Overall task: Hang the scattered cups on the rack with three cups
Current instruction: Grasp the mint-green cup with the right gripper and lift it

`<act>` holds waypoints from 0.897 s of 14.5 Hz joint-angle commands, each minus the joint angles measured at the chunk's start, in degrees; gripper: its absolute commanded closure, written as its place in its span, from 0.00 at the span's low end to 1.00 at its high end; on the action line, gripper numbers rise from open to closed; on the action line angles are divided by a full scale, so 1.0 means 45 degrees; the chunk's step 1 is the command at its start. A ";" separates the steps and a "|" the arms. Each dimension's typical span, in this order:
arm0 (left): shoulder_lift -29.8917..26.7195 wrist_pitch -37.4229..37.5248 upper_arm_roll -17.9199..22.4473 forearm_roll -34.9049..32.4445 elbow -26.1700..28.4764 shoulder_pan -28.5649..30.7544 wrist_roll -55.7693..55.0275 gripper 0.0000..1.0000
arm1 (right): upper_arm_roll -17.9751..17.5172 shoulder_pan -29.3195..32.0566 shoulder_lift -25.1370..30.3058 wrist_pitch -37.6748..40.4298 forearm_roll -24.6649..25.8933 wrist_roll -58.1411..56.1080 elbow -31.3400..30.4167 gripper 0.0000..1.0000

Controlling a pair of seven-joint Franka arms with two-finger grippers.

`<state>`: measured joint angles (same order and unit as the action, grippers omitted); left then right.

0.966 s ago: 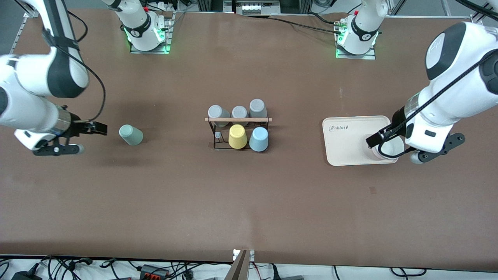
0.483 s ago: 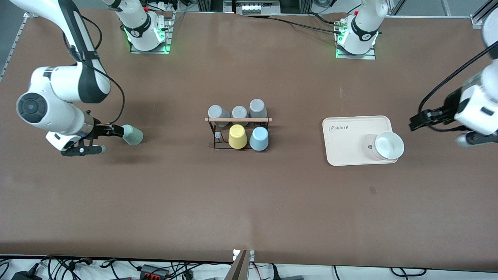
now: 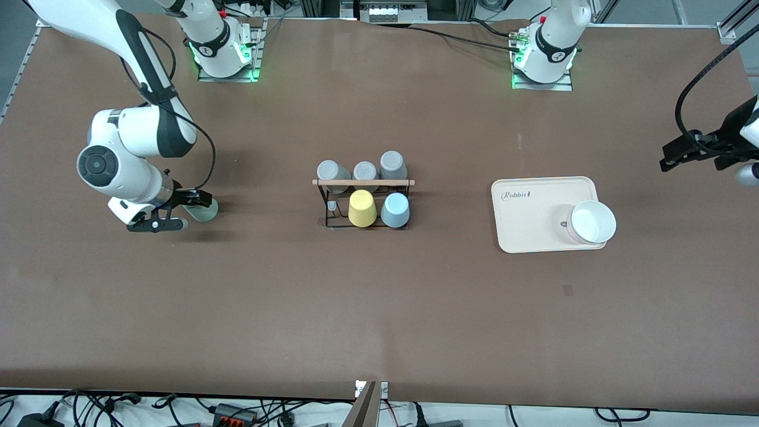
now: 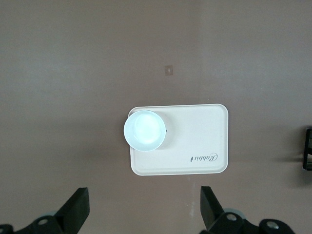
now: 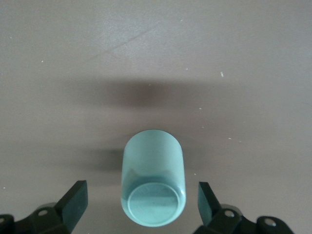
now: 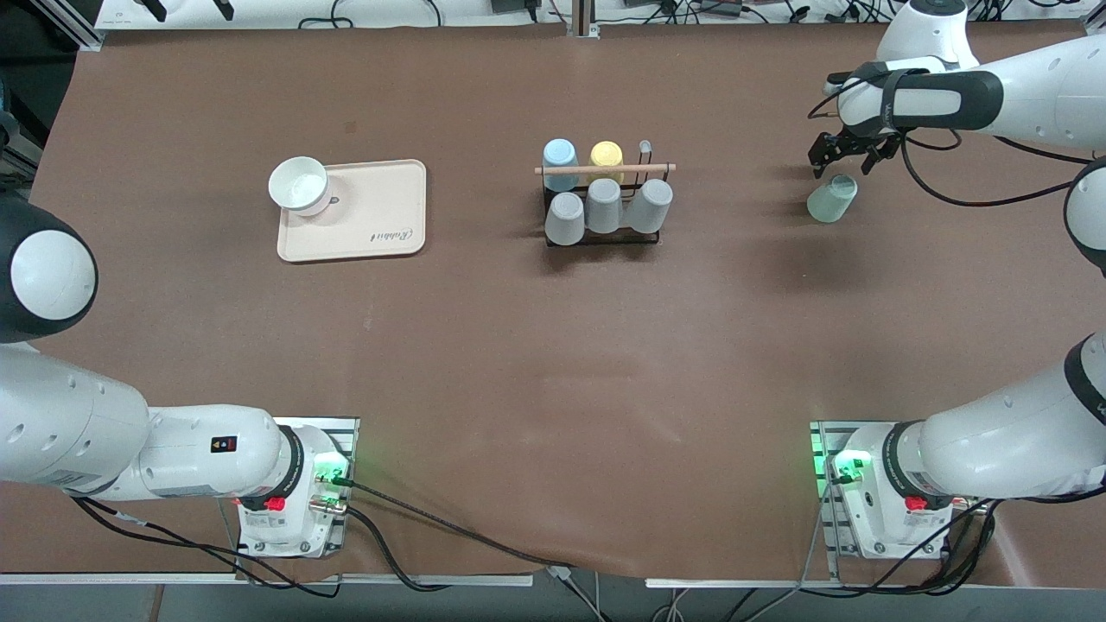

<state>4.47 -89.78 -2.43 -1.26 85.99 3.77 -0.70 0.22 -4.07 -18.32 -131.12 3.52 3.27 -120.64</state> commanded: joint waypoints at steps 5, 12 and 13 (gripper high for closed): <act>-0.0367 -0.0088 0.0131 0.0164 0.0306 -0.0019 0.0117 0.00 | -0.0010 0.0124 -0.0342 -0.0297 -0.0176 0.0484 -0.0144 0.00; 0.0023 0.0303 0.0014 -0.0012 -0.0729 -0.0136 0.0097 0.00 | -0.0010 0.0338 -0.0595 -0.0180 -0.0176 0.0720 -0.0242 0.00; 0.0023 0.0303 0.0013 0.0027 -0.0749 -0.0136 0.0155 0.00 | -0.0010 0.0358 -0.0615 -0.0179 -0.0176 0.0720 -0.0242 0.00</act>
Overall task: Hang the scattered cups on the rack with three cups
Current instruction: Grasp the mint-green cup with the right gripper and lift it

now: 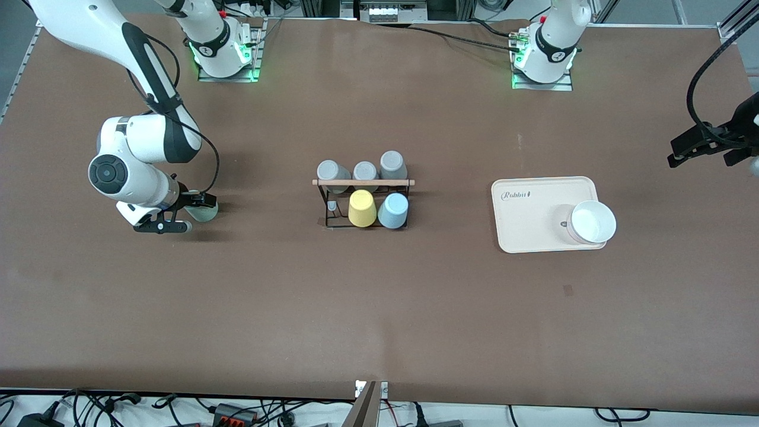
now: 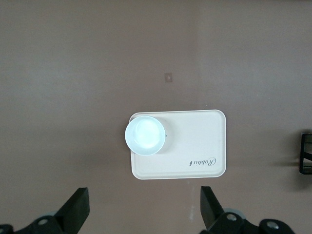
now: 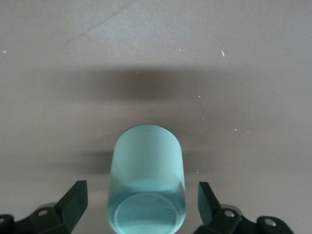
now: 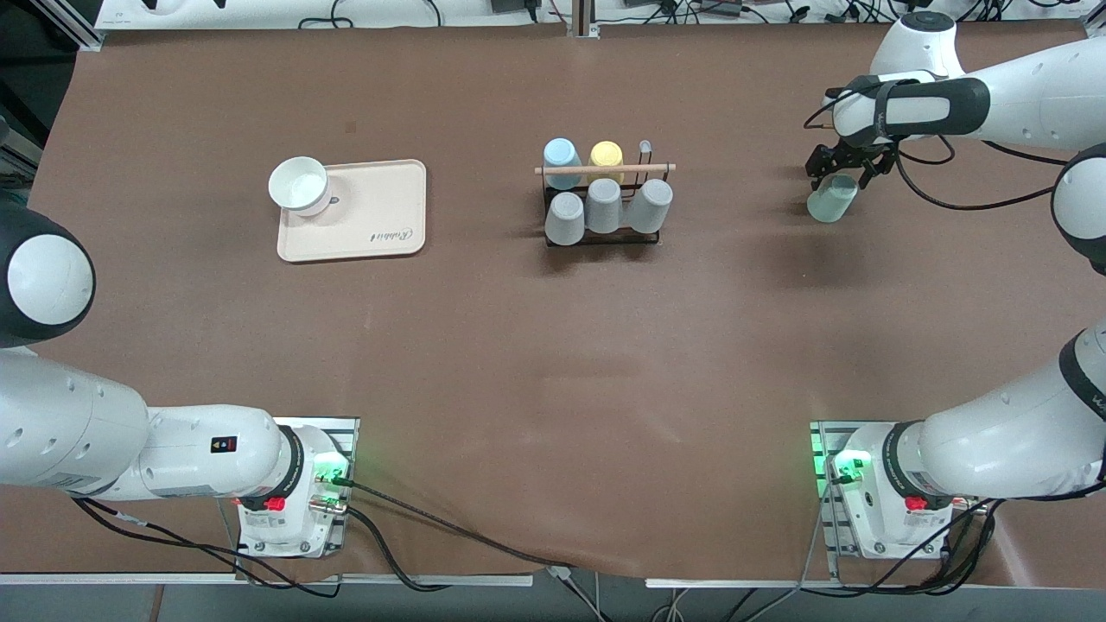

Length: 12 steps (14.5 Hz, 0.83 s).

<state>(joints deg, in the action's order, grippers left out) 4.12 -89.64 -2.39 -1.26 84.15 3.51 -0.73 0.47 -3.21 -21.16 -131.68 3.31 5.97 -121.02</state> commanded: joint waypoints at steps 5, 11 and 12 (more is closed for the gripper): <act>0.0099 0.0194 -0.0016 0.0125 -0.0419 -0.0136 0.0260 0.00 | -0.0065 0.0147 -0.0064 -0.0016 -0.0130 0.0178 -0.0139 0.21; 0.0157 0.0174 -0.0016 0.0164 -0.0790 -0.0273 0.0144 0.00 | -0.0355 -0.0029 0.0150 0.0898 -0.0228 0.0256 0.0873 0.76; 0.0254 0.0174 -0.0016 0.0164 -0.0790 -0.0254 0.0182 0.00 | -0.0628 -0.0029 0.0247 0.1559 -0.0247 0.0275 0.1515 0.77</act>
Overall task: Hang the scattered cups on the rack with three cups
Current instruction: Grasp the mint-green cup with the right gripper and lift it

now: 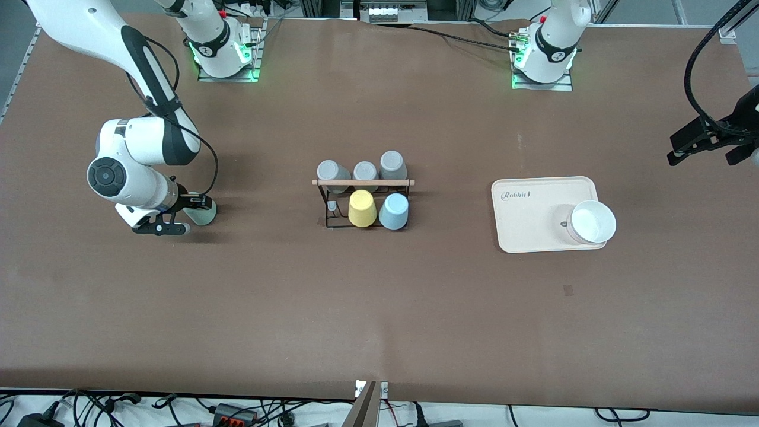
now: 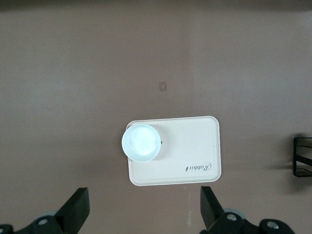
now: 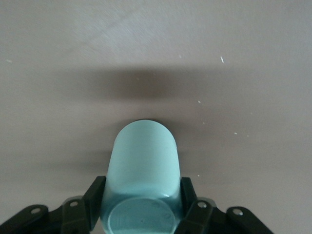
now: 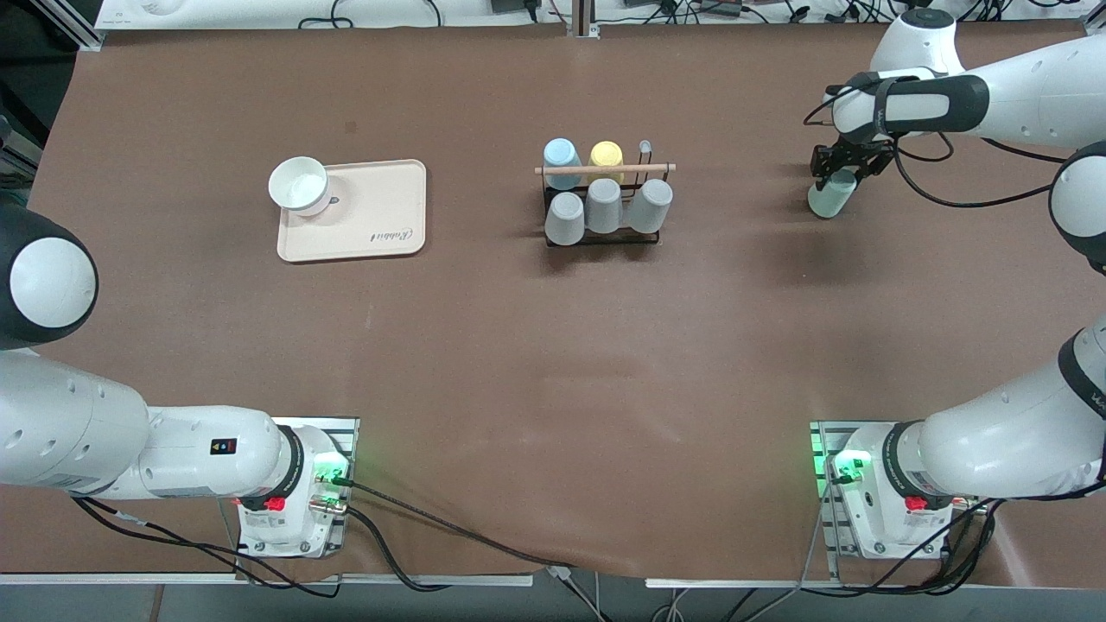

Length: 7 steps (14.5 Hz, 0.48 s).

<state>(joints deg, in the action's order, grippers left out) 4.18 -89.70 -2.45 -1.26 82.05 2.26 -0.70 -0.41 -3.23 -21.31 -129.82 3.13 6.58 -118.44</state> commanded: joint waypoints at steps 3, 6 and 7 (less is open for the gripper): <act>0.0457 0.0207 -0.0002 0.0434 -0.0343 0.0161 0.0234 0.00 | -0.0943 -0.0083 0.0126 0.3743 -0.1161 0.0158 0.3537 0.77; 0.0477 0.0266 0.0193 0.1354 -0.0324 0.0278 0.0058 0.00 | -0.1003 -0.0920 -0.0264 0.5058 -0.1770 0.0681 0.5552 0.77; 0.0477 0.0285 0.0193 0.1316 -0.0324 0.0317 0.0039 0.00 | -0.1023 -0.1251 -0.0304 0.5156 -0.1771 0.1208 0.5905 0.77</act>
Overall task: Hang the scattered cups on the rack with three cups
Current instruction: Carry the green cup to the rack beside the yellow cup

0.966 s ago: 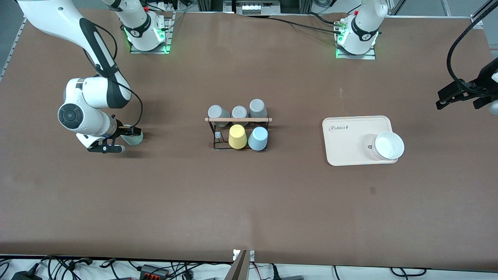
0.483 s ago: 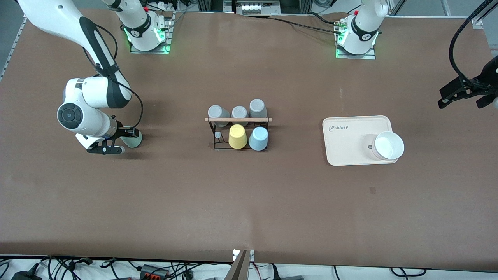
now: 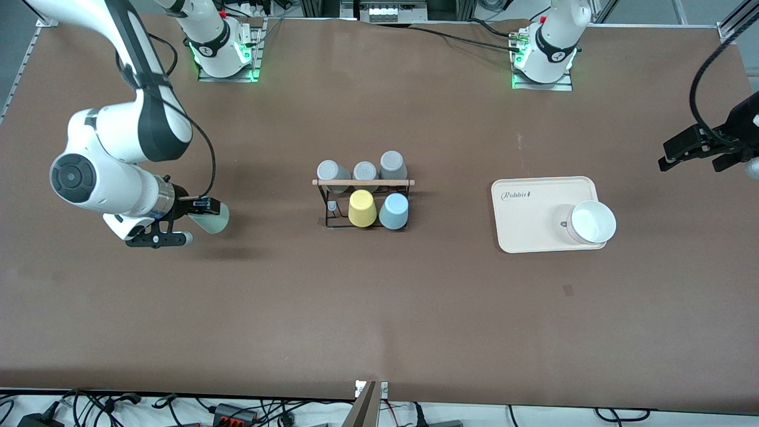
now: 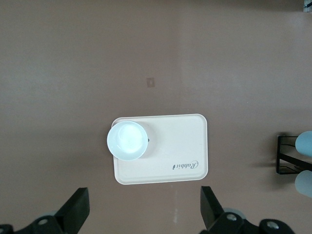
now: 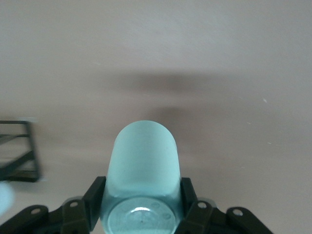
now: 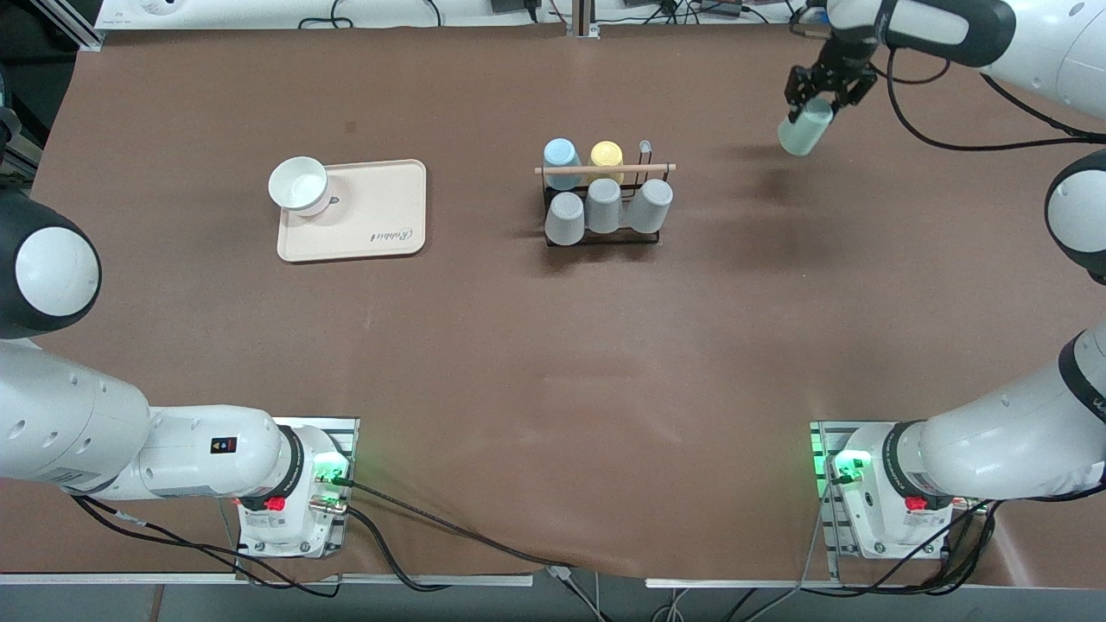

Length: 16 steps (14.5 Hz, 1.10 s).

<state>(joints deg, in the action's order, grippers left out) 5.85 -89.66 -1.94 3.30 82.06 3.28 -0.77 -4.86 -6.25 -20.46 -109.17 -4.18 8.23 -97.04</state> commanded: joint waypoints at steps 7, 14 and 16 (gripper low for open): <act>0.0087 0.0608 0.0041 -0.0226 -0.0346 0.0091 0.0113 0.00 | -0.0014 -0.3687 -0.1116 0.0589 -0.0009 0.5923 0.2734 0.77; 0.0067 0.0999 0.0021 -0.0422 -0.0365 0.0071 0.0093 0.00 | 0.0025 -0.4744 -0.2170 0.0589 0.0070 0.6805 0.3810 0.77; 0.0067 0.1018 0.0001 -0.0402 -0.0385 0.0071 0.0093 0.00 | 0.0044 -0.5036 -0.2347 0.0569 0.0070 0.6825 0.3869 0.77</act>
<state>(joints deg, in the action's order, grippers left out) 5.89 -86.55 -1.75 2.40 81.93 3.68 -0.77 -5.20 -27.26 -29.06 -107.85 -4.34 37.57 -82.42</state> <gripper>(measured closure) 0.000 0.335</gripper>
